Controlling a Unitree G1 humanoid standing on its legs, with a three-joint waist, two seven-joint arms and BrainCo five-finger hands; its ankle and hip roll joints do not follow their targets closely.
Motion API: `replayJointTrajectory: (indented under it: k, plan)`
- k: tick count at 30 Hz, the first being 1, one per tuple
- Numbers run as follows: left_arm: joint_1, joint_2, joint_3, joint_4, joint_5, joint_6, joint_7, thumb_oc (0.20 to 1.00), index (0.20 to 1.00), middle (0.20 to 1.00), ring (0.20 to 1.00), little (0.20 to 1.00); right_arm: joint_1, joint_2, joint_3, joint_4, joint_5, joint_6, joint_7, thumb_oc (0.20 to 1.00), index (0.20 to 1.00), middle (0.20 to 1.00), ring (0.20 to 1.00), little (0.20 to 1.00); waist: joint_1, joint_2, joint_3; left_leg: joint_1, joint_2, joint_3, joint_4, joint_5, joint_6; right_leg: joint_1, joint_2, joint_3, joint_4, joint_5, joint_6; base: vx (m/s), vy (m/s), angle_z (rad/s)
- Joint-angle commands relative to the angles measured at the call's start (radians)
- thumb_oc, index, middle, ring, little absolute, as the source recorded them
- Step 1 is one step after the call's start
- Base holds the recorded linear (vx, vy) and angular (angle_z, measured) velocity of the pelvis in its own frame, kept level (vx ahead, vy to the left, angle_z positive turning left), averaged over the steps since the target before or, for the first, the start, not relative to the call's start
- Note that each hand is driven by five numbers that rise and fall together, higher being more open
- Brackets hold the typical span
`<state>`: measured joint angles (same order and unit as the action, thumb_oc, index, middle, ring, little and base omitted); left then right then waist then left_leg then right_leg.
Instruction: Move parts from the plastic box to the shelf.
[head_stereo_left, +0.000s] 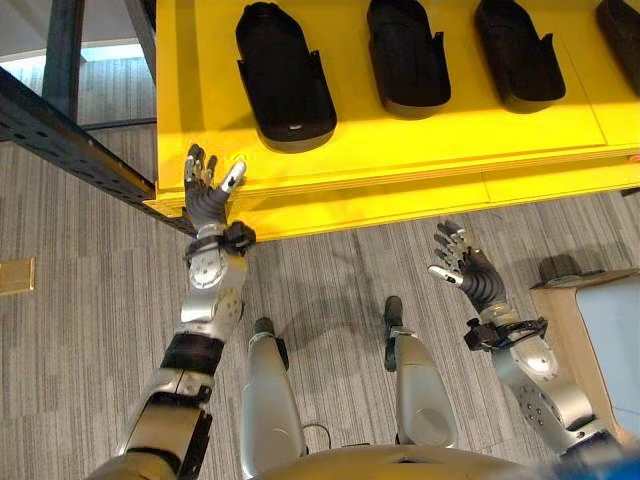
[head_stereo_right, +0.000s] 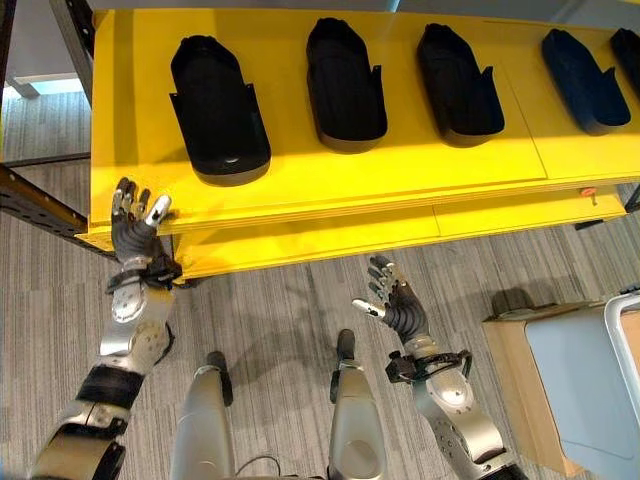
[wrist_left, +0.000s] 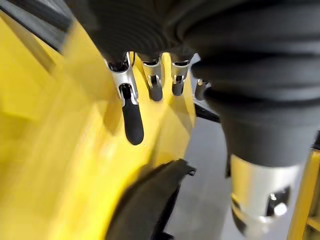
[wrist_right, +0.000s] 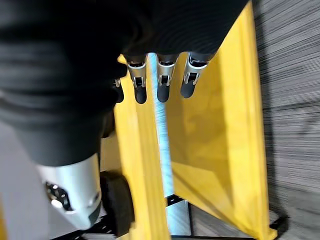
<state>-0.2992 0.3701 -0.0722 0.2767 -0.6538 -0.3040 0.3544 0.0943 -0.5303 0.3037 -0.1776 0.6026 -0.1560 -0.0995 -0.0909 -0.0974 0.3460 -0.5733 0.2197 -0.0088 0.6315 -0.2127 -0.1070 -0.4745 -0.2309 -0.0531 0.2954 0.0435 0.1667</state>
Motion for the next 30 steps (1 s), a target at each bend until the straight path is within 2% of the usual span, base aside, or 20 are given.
replayJointTrajectory:
  k: [1, 3, 9, 19, 25, 30]
  plan:
    - [0.155, 0.045, -0.031, -0.097, 0.043, 0.047, -0.052, 1.0, 1.0, 1.0, 1.0, 1.0, -0.028, -0.04, -0.103, -0.151, -0.05, -0.084, 0.005, 1.0, 1.0, 1.0, 1.0, 1.0, 0.018, 0.005, 0.022, 0.025, -0.014, 0.043, -0.126, 0.109, 0.024, 0.005, -0.04, -0.011, 0.144, -0.081, -0.024, 0.0, 0.0, 0.0]
    - [0.224, 0.076, -0.034, -0.204, 0.025, 0.043, -0.106, 1.0, 1.0, 1.0, 1.0, 1.0, -0.049, -0.037, -0.127, -0.179, -0.071, -0.1, 0.005, 1.0, 1.0, 1.0, 1.0, 1.0, 0.024, 0.01, 0.021, 0.028, -0.015, 0.043, -0.128, 0.111, 0.028, 0.01, -0.041, -0.014, 0.142, -0.08, -0.023, 0.0, -0.002, 0.03]
    - [0.281, 0.139, -0.07, -0.334, 0.068, 0.041, -0.168, 1.0, 1.0, 1.0, 1.0, 1.0, -0.162, -0.011, -0.118, -0.169, -0.099, -0.116, -0.03, 1.0, 1.0, 1.0, 1.0, 1.0, 0.041, 0.019, 0.022, 0.044, -0.024, 0.037, -0.134, 0.109, 0.032, 0.028, -0.047, -0.012, 0.14, -0.083, -0.021, 0.0, -0.007, 0.04]
    - [0.309, 0.198, -0.115, -0.416, 0.096, 0.042, -0.202, 1.0, 1.0, 1.0, 1.0, 1.0, -0.427, 0.059, -0.025, -0.064, -0.141, -0.111, -0.115, 1.0, 1.0, 1.0, 1.0, 1.0, 0.073, 0.032, 0.025, 0.044, -0.029, 0.037, -0.136, 0.109, 0.037, 0.038, -0.048, -0.017, 0.139, -0.086, -0.024, 0.0, -0.005, 0.02]
    - [0.339, 0.221, -0.15, -0.45, 0.08, 0.044, -0.224, 1.0, 1.0, 1.0, 1.0, 1.0, -0.517, 0.092, -0.002, -0.004, -0.152, -0.108, -0.161, 1.0, 1.0, 1.0, 1.0, 1.0, 0.087, 0.039, 0.026, 0.038, -0.033, 0.037, -0.136, 0.109, 0.041, 0.035, -0.05, -0.021, 0.141, -0.086, -0.023, 0.0, 0.0, 0.0]
    - [0.366, 0.237, -0.169, -0.458, 0.07, 0.053, -0.237, 1.0, 1.0, 1.0, 1.0, 1.0, -0.598, 0.107, 0.018, 0.069, -0.107, -0.105, -0.176, 1.0, 1.0, 1.0, 1.0, 1.0, 0.101, 0.042, 0.035, 0.028, -0.039, 0.035, -0.132, 0.11, 0.044, 0.027, -0.052, -0.021, 0.146, -0.087, -0.024, 0.0, 0.0, 0.0]
